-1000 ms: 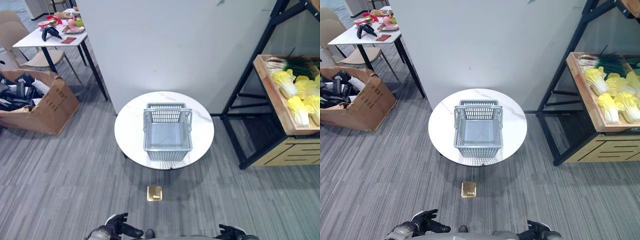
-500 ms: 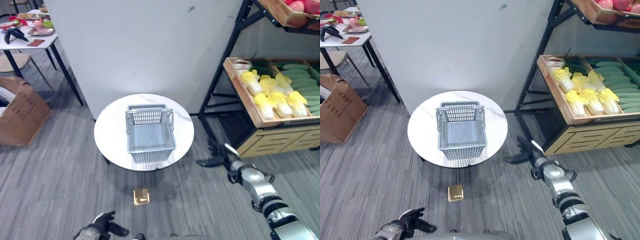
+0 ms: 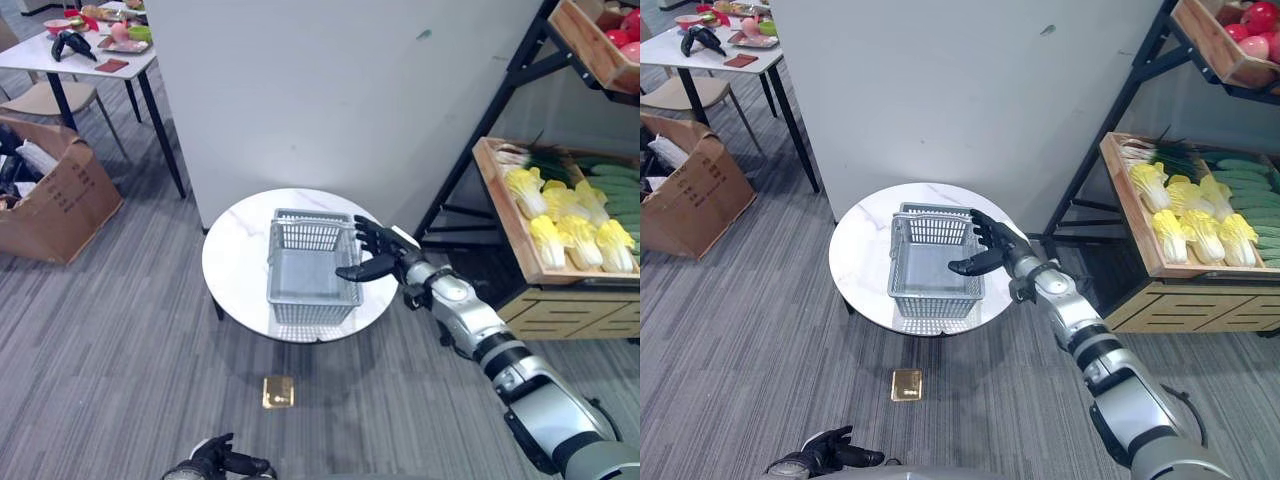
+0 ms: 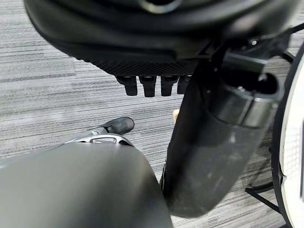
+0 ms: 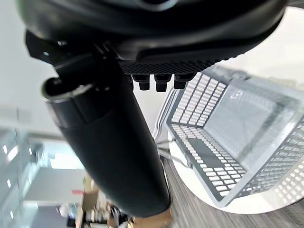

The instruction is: Get the vegetables into the basket

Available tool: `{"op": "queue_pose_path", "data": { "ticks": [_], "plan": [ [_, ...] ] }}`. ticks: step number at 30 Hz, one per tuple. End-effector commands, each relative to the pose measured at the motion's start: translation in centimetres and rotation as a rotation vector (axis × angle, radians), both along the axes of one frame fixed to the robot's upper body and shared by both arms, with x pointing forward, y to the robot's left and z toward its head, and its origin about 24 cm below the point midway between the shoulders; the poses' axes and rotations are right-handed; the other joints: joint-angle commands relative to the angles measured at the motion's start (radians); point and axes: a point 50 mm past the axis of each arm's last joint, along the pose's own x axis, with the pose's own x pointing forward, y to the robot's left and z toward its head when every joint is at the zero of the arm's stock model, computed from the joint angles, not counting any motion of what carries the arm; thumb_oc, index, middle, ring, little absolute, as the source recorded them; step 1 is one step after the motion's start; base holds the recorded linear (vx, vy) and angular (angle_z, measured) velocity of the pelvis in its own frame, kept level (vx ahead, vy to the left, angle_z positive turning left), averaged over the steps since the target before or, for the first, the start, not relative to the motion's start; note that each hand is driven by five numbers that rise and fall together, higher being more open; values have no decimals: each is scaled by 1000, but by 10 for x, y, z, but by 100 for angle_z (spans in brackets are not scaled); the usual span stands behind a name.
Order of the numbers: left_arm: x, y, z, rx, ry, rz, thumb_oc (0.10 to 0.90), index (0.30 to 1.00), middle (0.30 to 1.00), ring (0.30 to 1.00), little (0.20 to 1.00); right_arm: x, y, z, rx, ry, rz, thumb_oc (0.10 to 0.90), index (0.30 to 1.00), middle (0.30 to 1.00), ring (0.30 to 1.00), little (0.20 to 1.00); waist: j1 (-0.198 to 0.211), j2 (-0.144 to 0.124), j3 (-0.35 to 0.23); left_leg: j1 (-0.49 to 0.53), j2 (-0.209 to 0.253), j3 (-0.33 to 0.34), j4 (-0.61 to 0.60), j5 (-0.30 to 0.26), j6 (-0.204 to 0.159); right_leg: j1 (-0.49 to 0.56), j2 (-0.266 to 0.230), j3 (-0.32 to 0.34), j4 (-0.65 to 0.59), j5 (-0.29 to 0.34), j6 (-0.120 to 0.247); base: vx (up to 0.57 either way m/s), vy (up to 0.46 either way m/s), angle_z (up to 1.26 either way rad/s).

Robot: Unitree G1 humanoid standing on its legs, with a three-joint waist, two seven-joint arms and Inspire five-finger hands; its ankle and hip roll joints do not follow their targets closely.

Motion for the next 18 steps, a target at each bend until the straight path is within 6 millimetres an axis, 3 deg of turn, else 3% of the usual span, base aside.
{"op": "queue_pose_path", "data": {
  "ticks": [1,5,6,7,12,18],
  "plan": [
    [-21,6,-4,46,110,-23,900,1000,1000,1000,1000,37,-10,98,-4,-303,-68,900,1000,1000,1000,1000,26,-9,2,43,-19,-50,6,-121,-7,-15,-42,-25,5,33,60,-17,-21,17],
    [-19,12,-2,66,103,-8,900,1000,1000,1000,1000,51,-13,132,-77,-355,-109,900,1000,1000,1000,1000,46,-22,18,-11,-16,-71,6,-105,-15,-45,-45,-52,-14,43,58,-26,-17,26],
    [-19,12,-2,65,103,-7,900,1000,1000,1000,1000,51,-13,132,-77,-355,-108,900,1000,1000,1000,1000,45,-22,17,-12,-16,-72,6,-105,-15,-45,-45,-52,-14,43,58,-8,-24,16],
    [-15,15,0,80,91,-18,900,1000,1000,1000,1000,58,-16,158,-134,-408,-151,900,1000,1000,1000,1000,58,-28,27,-49,-15,-84,6,-93,-20,-65,-43,-62,-33,56,57,-16,-22,15],
    [-6,9,0,75,73,-94,900,1000,1000,1000,1000,62,-20,187,-213,-471,-189,900,1000,1000,1000,1000,69,-32,30,-84,-15,-99,6,-81,-23,-89,-40,-69,-45,63,54,8,-11,11],
    [2,24,7,92,23,12,900,1000,1000,1000,1000,60,-47,233,-475,-552,-286,900,1000,1000,1000,1000,96,-32,70,-172,-20,-153,6,-51,-32,-151,-40,-106,-45,65,49,-17,-28,23]
  ]
}}
